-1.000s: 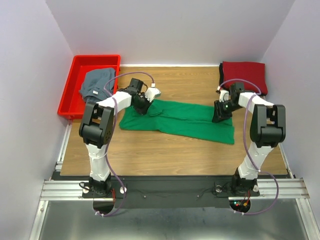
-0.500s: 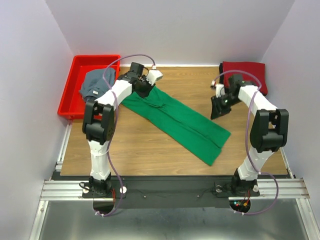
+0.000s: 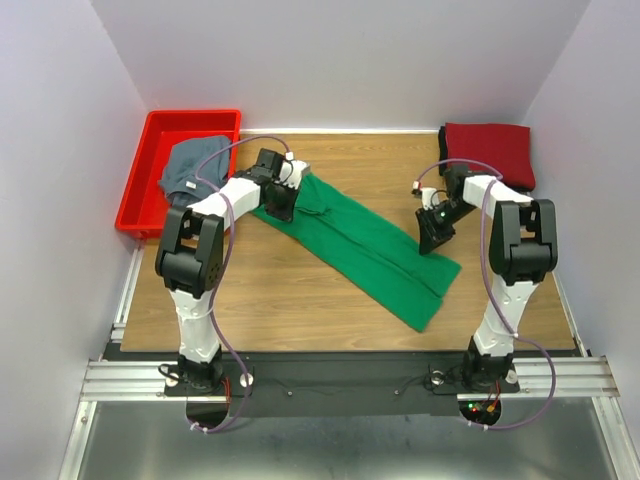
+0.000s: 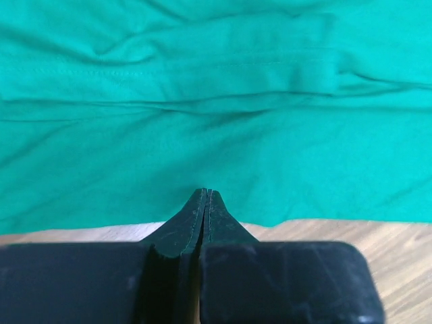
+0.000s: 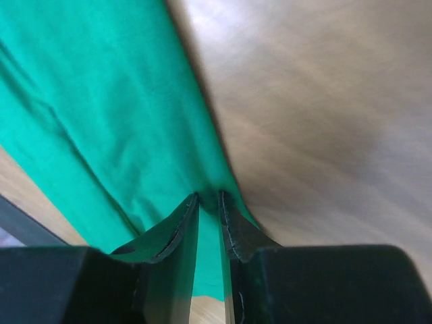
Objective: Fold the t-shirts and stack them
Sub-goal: Fold the tshirt
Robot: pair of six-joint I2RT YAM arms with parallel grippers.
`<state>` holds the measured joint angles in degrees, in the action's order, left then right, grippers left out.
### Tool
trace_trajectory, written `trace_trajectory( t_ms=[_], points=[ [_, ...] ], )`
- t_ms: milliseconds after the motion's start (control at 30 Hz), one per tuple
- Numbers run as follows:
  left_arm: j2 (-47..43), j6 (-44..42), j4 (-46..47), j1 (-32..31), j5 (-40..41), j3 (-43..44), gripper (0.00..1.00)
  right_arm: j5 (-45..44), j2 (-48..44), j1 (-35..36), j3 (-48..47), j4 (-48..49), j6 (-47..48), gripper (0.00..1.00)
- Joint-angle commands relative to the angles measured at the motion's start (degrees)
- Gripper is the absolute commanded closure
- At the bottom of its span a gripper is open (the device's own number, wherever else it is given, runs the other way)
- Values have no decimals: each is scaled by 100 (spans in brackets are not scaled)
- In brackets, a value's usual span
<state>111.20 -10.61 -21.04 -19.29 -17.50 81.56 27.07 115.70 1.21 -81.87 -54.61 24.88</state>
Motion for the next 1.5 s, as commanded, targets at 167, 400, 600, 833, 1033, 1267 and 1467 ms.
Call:
trace_trajectory(
  t_ms=[167, 400, 600, 833, 1033, 1267, 1467],
  points=[
    [1174, 69, 65, -31, 686, 1018, 100, 70, -645, 476, 1339, 91, 69, 76],
    [3485, -739, -1067, -22, 1135, 5415, 100, 1062, -1119, 731, 1218, -173, -211, 63],
    [2324, -820, -194, -22, 836, 4499, 95, 1423, -1226, 722, 498, -6, -510, 58],
    [1160, -135, 127, -75, 28, 2894, 92, 1626, -479, 740, -468, 854, -1133, 59],
    [965, 577, 266, -198, -395, 1822, 92, 1530, 303, 784, -998, 987, -1258, 63],
    [1483, 736, 372, -251, -483, 1881, 93, 1547, 454, 942, -849, 1391, -1539, 63],
    [2081, 692, 223, -172, -176, 2557, 96, 1477, 331, 942, -673, 1418, -1601, 62]
  ],
)
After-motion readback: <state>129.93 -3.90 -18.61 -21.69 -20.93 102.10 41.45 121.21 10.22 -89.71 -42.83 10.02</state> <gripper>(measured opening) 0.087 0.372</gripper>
